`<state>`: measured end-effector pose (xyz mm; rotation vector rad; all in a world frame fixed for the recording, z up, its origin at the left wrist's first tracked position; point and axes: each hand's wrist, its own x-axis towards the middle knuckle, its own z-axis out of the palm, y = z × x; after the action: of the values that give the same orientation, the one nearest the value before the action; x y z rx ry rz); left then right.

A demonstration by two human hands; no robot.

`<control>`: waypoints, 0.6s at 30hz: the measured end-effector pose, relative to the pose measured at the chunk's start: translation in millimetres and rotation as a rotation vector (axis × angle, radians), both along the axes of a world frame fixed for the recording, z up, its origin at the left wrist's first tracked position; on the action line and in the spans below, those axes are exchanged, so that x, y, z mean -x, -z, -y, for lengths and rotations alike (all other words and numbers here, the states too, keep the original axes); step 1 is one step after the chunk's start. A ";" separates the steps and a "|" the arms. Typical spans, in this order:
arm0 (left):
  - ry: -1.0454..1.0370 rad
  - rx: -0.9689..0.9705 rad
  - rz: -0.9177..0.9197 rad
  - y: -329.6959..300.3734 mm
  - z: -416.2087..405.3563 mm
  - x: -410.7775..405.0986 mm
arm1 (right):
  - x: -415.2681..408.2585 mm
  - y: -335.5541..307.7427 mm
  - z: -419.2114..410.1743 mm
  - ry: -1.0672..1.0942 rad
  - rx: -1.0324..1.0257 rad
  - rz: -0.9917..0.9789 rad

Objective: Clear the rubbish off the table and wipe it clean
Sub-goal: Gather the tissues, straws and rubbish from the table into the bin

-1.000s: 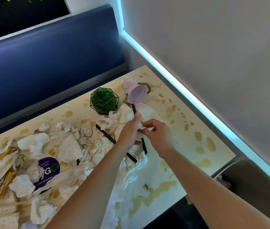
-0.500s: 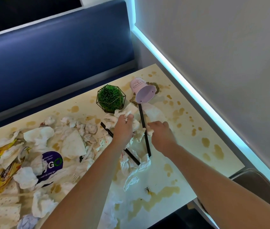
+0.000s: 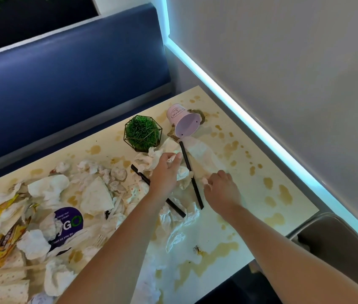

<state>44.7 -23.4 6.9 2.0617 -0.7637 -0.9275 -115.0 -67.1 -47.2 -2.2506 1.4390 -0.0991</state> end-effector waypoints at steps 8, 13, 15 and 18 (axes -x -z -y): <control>0.169 0.018 0.035 -8.5 -1.8 22.6 | 16.7 -36.2 -18.7 0.485 -0.400 0.612; 0.261 0.013 -0.078 -9.8 1.7 51.5 | 37.6 -43.2 -33.6 0.597 -0.372 0.857; 0.302 0.008 -0.098 -8.1 1.9 65.1 | 48.8 -43.6 -40.2 0.641 -0.360 0.892; 0.397 0.019 -0.109 -5.2 0.0 88.5 | 70.4 -43.3 -49.3 0.742 -0.335 0.917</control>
<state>-43.8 -23.4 12.1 1.8576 -1.1424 -1.2312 -185.4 -17.8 -3.9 -1.0390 1.4775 -0.9079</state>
